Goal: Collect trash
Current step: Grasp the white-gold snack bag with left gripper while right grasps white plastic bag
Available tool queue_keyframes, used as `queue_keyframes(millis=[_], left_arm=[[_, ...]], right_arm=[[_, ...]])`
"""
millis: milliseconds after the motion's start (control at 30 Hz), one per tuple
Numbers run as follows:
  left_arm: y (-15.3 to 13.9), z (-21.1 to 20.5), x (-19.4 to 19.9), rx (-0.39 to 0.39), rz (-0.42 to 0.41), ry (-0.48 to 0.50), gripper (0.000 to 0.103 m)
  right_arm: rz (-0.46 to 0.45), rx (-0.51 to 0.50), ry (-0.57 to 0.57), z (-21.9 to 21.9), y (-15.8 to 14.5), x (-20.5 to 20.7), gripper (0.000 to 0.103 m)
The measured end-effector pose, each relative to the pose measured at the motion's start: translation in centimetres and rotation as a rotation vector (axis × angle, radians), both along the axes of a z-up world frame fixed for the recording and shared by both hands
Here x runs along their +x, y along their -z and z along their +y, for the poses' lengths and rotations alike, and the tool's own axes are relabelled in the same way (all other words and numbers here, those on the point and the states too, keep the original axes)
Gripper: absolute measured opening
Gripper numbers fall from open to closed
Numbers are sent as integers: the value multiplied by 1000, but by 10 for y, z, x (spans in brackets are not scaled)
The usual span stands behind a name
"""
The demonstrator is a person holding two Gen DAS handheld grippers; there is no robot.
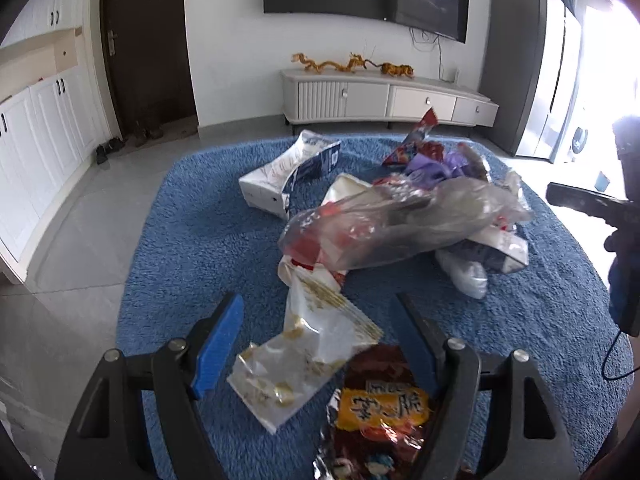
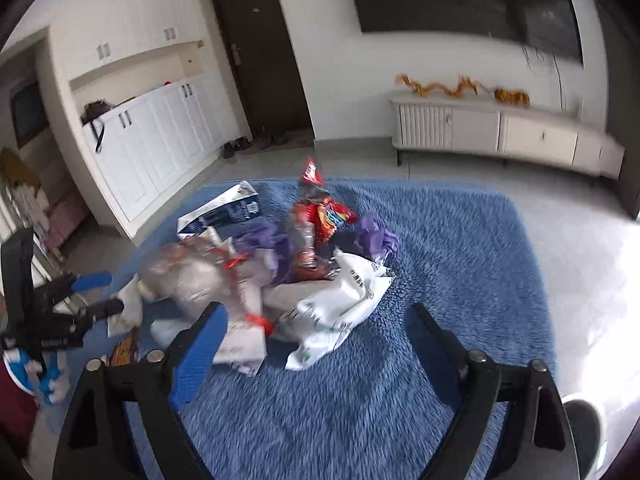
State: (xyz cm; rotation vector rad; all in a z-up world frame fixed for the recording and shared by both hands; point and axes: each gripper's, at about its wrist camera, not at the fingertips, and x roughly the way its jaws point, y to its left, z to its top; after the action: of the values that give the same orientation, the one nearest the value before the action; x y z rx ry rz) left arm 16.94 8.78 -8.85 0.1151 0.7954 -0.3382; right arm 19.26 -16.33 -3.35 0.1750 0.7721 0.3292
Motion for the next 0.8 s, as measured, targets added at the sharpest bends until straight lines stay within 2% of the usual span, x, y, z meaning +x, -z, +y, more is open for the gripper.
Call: queue_keyframes(millis=[67,133,200,233,300,333,367,400,500,600,633,800], left_arm=[[7,0,6,-6,25,2,74],[14,-1,11,-10,55,10,73],[18,-3,10,-17,68,19,73],[20,-4,9,-19,74,22,72],[22,-5,6,-15,78,26,62],[23,-6,5,-17,85,29,52],[23,-6,5,-21,91,27,44],[24,-6,5,-32,102,25,42],[20,-7,-1,-54,97,19,39],[11,-9,-8,-66,72,23,30],[7,-10,-10,-70,66,26,19],[-11,-11,-25,-85,35,25,19]], right_arm=[[39,29,8,-3,12,14,81],[70,78,16,-8,22,25,72],[92,115,22,-12,27,29,50],[98,135,20,-15,29,30,48],[96,149,21,-17,29,26,45],[96,149,21,-19,28,24,45],[94,153,17,-21,28,20,36],[93,161,16,-24,27,17,33],[76,176,15,-33,22,4,31],[61,180,18,-37,15,-8,30],[54,183,20,-41,11,-13,30],[12,194,32,-48,-9,-39,29]])
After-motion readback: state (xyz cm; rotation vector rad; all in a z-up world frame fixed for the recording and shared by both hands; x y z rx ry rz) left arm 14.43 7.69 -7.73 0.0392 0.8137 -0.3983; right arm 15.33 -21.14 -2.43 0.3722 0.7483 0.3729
